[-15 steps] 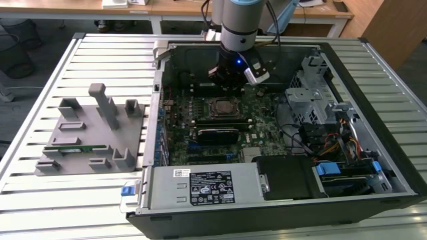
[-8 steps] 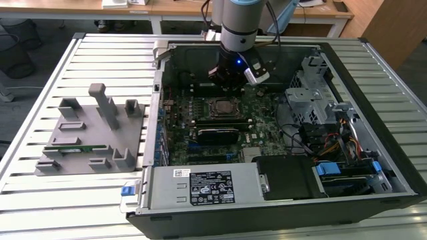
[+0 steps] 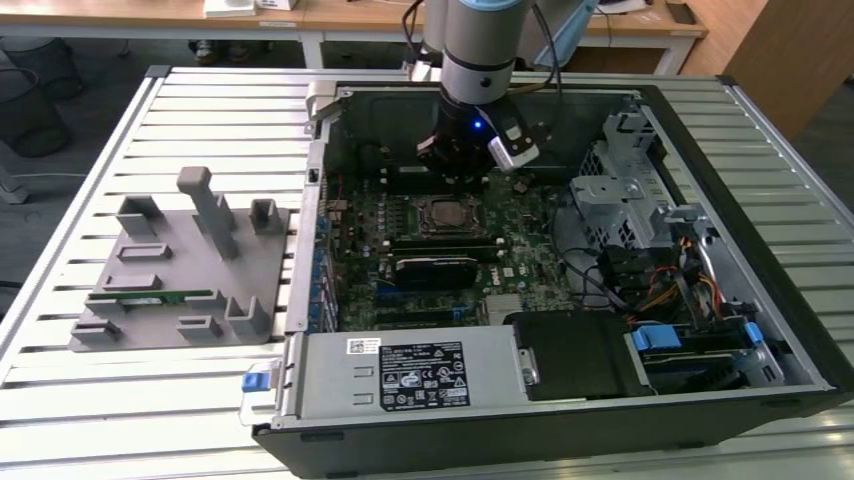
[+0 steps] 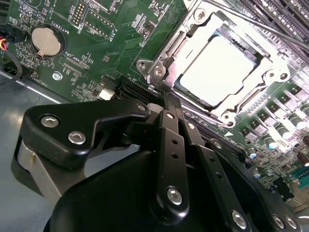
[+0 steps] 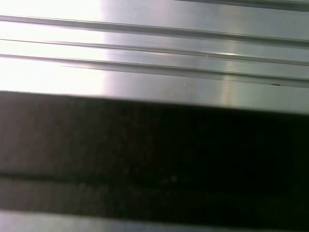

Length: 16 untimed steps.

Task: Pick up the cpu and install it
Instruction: 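Install the first cpu locking lever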

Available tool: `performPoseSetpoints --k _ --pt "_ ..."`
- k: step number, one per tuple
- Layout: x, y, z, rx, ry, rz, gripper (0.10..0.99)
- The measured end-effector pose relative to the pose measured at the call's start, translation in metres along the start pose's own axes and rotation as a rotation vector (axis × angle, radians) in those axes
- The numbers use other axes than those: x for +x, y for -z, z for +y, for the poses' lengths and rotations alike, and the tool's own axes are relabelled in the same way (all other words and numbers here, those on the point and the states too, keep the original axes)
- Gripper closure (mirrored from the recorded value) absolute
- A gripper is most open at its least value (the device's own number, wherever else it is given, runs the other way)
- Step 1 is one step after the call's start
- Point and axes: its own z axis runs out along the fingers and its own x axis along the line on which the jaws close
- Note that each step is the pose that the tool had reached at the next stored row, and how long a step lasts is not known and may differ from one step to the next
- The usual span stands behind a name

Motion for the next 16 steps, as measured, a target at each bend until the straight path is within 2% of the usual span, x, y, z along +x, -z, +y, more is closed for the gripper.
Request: performPoseSetpoints --k 9,16 --pt "-0.0001 0.0029 0.0003 0.0 0.0 -0.0004 0.98" --pt "0.0 0.0014 0.0002 0.012 0.0 0.0005 0.98"
